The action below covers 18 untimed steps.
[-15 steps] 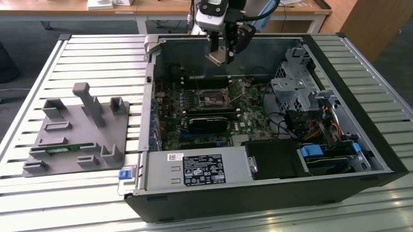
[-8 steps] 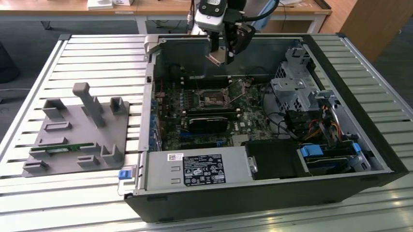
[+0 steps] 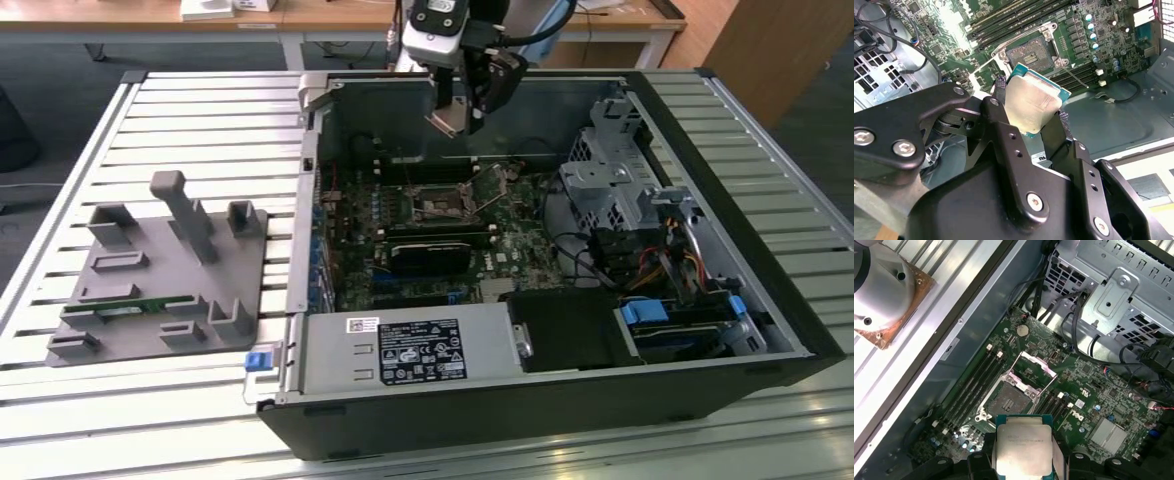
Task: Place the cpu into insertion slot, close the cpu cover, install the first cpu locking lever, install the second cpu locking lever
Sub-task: 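Place the cpu into insertion slot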
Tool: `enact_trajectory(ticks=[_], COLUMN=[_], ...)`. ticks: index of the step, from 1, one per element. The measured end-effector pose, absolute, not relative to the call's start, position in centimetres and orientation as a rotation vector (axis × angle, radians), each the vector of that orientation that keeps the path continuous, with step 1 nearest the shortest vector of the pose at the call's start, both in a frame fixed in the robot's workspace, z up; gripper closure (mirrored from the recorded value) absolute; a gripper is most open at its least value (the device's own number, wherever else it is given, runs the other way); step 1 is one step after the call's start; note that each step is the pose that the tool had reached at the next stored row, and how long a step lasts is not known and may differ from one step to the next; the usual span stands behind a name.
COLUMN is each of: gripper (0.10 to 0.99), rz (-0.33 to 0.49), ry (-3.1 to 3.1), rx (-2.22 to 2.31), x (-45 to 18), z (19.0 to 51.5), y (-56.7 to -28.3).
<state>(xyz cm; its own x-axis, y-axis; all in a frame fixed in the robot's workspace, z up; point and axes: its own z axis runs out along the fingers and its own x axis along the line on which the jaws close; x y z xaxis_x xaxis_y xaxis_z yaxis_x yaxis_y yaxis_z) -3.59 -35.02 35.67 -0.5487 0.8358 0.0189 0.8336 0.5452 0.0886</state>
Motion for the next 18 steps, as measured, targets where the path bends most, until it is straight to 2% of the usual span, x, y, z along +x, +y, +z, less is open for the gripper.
enact_trajectory(ticks=[18], gripper=[0.553], rz=[0.135], ry=[2.737], rx=[1.484], x=[-3.59], z=[35.30], y=[-35.02])
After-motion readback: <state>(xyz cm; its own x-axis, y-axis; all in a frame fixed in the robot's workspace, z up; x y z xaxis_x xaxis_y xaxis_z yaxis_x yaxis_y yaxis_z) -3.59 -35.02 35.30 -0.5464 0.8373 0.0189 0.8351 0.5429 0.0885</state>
